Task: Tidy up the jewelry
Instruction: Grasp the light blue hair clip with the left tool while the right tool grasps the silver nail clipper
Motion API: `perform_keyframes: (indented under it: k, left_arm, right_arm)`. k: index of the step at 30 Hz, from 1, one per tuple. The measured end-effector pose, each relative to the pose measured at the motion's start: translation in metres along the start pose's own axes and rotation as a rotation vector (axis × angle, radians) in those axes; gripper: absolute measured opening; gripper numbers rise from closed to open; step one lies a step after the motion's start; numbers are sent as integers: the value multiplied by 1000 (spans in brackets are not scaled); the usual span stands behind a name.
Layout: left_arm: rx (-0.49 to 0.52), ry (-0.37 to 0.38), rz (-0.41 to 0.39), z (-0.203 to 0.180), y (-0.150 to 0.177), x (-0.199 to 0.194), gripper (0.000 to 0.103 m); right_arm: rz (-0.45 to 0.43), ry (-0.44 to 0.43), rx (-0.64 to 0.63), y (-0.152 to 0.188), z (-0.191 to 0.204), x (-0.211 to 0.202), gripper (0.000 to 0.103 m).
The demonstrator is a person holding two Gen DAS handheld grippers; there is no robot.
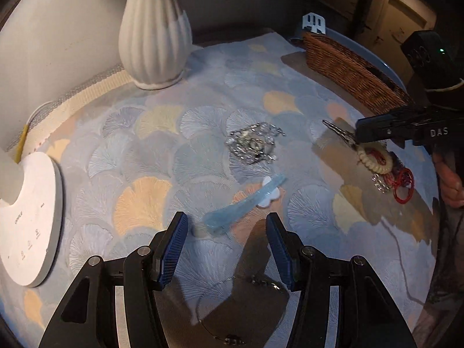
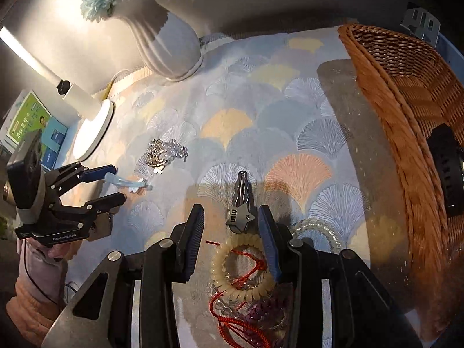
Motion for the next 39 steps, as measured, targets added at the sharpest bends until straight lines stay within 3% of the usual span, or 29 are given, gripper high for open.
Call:
perform_keyframes:
  k: [3,6,8,11,15,21,24,29,36,39]
  left_arm:
    - [40,20,11,-8,3,-3,57]
    - [66,-12,18,-15,3,1,57]
    - [74,-32,8,-16,2,3,49]
    - [36,-46,3,-10,-3,3,46]
    - [12,-80,-32,1,-8,-4,46]
    - [119,-132,-21,-7,-14,2,47]
    - [142,-110,-11,-11,-16,7,46]
    - [193,46,22,-24,-1,-6,47]
    - [171,-47,-27,-16,-11,-11,47]
    - [200,-21,-10,-18,-15,-3,47]
  right_arm:
    - [15,53,-33,1,7,8,42]
    - [15,141,-103,3,20,12,42]
    - [20,202,-155,5,30,15,42]
    - [21,273,-213,7,40,19,41]
    - [14,268,-211,5,38,18,39]
    - [11,266,-219,4,38,19,39]
    - [10,263,-219,5,39,19,39]
    - [7,258,-227,5,39,18,39]
    - [2,256,-225,6,39,17,39]
    - [3,255,-227,6,39,17,39]
Point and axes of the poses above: each gripper's, at about its wrist camera, not at the fingertips, and x roughly the way its jaws point, z to its left, y to its underside, the point moved 1 cm from there along x, roughly the way its jaws point, and after that the axes turned 10 degrees about -x, right-handed, at the moved point
